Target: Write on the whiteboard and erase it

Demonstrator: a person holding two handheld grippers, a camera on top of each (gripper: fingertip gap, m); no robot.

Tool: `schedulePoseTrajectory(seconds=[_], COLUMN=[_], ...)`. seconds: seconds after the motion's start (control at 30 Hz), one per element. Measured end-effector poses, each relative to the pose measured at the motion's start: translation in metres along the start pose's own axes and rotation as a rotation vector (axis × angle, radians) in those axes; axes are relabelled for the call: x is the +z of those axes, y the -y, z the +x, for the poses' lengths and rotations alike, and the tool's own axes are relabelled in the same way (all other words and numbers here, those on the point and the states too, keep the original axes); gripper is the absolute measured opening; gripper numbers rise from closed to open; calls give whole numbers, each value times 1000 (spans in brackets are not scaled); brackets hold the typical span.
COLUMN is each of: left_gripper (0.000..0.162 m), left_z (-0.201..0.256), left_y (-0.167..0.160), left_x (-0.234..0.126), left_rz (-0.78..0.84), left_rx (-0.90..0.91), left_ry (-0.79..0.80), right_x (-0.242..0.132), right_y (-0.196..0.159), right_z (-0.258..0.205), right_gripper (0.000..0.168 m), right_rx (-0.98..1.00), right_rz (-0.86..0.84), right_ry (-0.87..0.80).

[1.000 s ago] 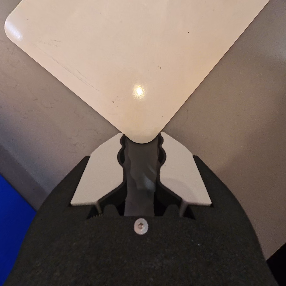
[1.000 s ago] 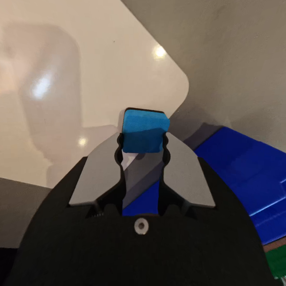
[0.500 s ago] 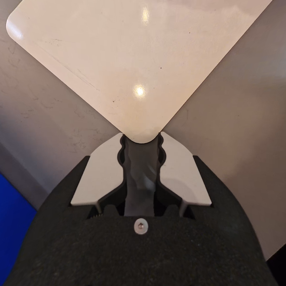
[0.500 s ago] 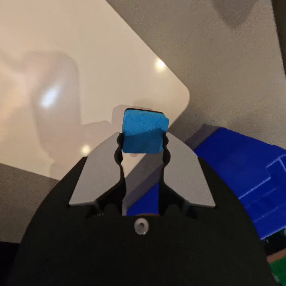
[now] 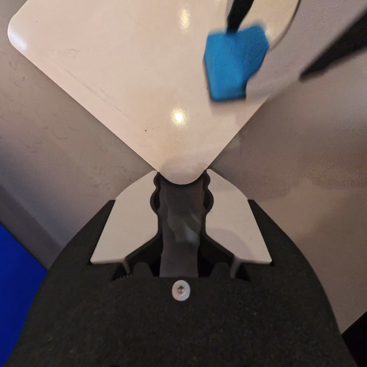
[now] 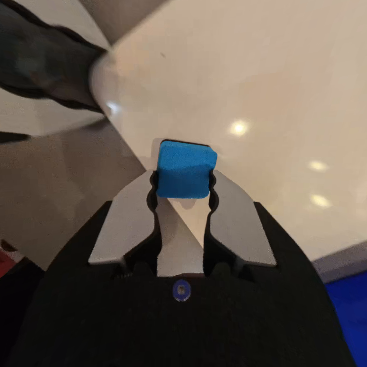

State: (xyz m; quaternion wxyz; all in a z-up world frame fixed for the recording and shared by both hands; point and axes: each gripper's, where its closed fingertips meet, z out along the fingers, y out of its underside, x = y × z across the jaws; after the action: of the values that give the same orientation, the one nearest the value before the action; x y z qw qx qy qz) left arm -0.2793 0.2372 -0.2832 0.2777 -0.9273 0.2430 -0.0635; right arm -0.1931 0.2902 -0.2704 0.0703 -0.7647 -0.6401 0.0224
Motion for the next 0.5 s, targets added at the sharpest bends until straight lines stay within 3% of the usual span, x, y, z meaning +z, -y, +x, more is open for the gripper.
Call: schedulePoseTrajectory(seconds=[0.07, 0.17, 0.3, 0.4, 0.5], left_gripper=[41, 40, 40, 40, 40], left_z=[0, 0, 0, 0, 0], left_y=[0, 0, 0, 0, 1], left_x=[0, 0, 0, 0, 1], left_rz=[-1, 9, 17, 24, 37], left_rx=[-1, -2, -6, -3, -4], left_ry=[0, -2, -1, -5, -7], right_x=[-2, -18, -25, -9, -5], right_y=[19, 15, -50, -101, -81], right_z=[-22, 5, 84, 100, 76], right_gripper=[49, 49, 49, 50, 49], right_rx=[-32, 25, 205, 271, 175], right_rz=[30, 46, -85, -238, -195], right_ry=[58, 29, -62, -69, -71])
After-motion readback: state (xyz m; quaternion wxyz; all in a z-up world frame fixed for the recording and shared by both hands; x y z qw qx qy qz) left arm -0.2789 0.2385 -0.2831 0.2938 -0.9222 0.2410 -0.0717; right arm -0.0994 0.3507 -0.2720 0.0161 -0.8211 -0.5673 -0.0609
